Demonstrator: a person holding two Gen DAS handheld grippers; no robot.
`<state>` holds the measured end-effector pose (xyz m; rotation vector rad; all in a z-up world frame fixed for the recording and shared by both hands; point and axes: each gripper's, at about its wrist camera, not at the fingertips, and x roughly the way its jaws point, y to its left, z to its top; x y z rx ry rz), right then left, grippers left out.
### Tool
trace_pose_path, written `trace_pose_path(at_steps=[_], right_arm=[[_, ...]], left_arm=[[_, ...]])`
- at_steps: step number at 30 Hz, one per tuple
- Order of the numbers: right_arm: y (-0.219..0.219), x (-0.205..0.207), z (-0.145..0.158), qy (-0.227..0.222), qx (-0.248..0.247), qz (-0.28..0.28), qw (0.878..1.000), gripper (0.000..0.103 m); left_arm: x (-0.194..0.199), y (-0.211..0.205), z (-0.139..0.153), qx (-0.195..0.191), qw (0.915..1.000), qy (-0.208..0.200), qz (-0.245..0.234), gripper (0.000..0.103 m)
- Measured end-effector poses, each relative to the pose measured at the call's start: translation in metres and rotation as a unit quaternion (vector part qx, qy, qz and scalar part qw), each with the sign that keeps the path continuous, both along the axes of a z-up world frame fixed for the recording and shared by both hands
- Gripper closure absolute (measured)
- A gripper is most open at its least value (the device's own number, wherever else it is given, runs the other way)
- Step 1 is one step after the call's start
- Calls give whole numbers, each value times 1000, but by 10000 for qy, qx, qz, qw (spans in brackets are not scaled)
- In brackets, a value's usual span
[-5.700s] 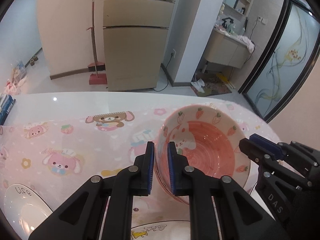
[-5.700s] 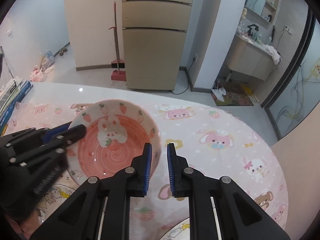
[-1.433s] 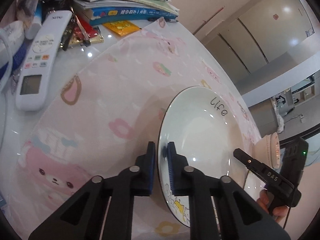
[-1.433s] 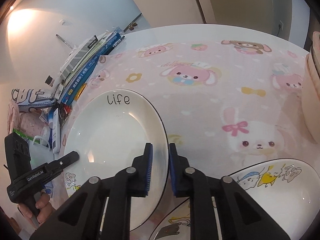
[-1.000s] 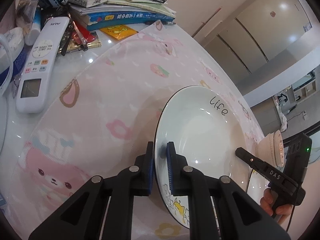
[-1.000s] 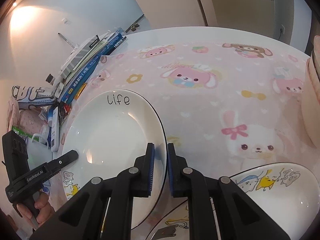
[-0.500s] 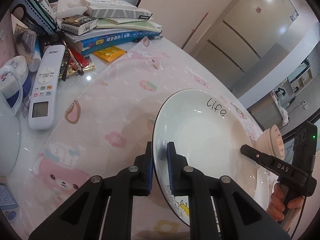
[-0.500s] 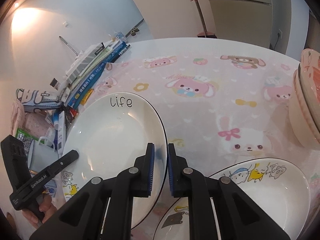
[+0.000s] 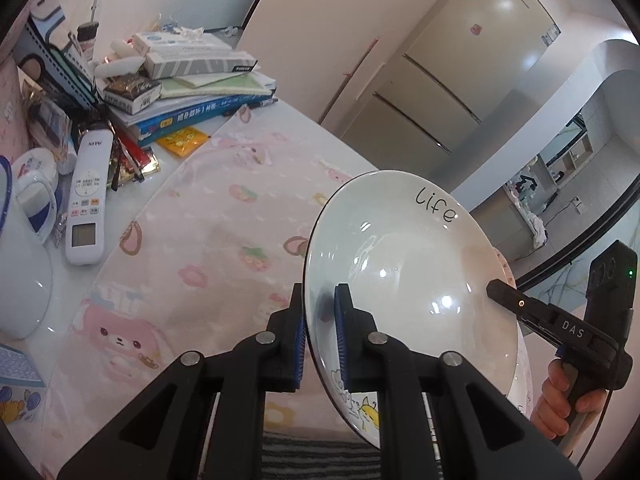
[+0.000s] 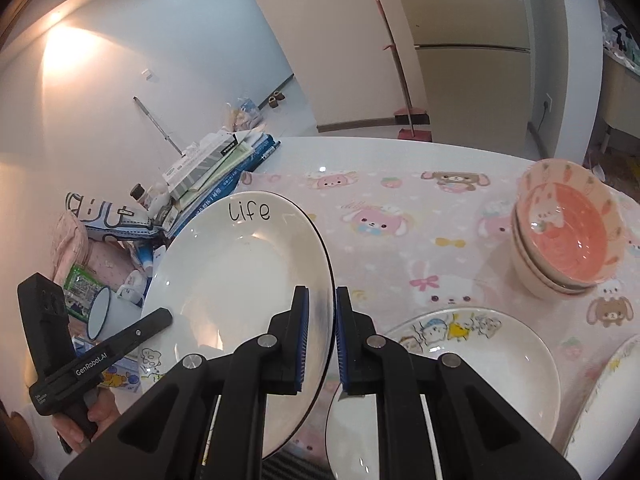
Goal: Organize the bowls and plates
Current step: 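Lift the 'Life' plate upward with both grippers, then carry the 'Life' plate and lower it onto the cartoon-rimmed plate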
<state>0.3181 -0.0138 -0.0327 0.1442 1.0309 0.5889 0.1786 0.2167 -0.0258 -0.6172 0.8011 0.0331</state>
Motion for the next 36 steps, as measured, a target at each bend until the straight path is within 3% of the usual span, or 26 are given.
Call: trace_pose_path(at_steps=[11,15,25,36], right_arm=[[-44,-39,49,-445,-51,-207,9988,90],[-61,-52,62,-562,-35,-285,9980,89],[-111,-82,80,-707,46,-612,9956,89],[-160,-100,68,-697,140,-933,9931,89]], left_arm=[[-16,-43,58,594,9975,-365,-122,92],[-21,-56,70,615,9966,-489,-238,92],[-28,-94,84,605,9943,-627,-611,92],[-22,-135,76,531,9915,-603,-1020,92]])
